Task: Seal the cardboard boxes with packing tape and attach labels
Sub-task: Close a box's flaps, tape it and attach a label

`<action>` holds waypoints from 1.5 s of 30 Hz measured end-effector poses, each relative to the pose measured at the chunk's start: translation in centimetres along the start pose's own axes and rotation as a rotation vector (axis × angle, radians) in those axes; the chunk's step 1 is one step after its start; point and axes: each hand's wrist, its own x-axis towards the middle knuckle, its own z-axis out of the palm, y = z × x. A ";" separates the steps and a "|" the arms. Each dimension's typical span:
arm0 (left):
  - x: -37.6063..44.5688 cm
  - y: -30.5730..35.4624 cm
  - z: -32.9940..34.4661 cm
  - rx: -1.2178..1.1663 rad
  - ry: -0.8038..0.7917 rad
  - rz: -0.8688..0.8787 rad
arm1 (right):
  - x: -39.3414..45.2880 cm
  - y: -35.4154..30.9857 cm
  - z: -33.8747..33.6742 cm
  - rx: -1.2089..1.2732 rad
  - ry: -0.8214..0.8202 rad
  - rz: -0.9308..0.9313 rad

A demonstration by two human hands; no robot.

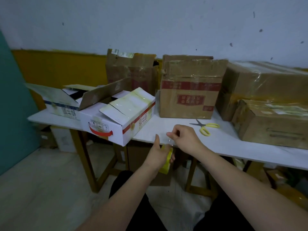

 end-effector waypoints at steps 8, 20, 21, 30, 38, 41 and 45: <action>2.5 -2.2 1.4 0.023 0.110 0.045 | 1.6 2.3 2.1 -0.190 -0.041 -0.083; 5.1 -2.6 2.1 0.049 0.384 0.034 | 2.3 4.3 2.4 -0.333 0.082 0.057; 5.2 -2.3 2.2 0.061 0.403 0.019 | 2.2 4.4 2.5 -0.330 0.088 0.047; 4.8 -0.8 -0.3 0.492 0.401 -0.152 | 1.7 4.1 2.1 -0.239 0.067 0.072; 4.4 7.3 -0.8 1.178 0.527 0.245 | 4.0 4.1 -2.5 0.018 0.326 0.090; 6.9 11.8 0.4 0.921 0.593 0.520 | 6.9 4.2 -5.4 -0.065 0.492 -0.044; 13.1 16.6 1.5 0.892 0.746 0.957 | 11.0 5.2 -7.0 -0.536 0.542 -0.176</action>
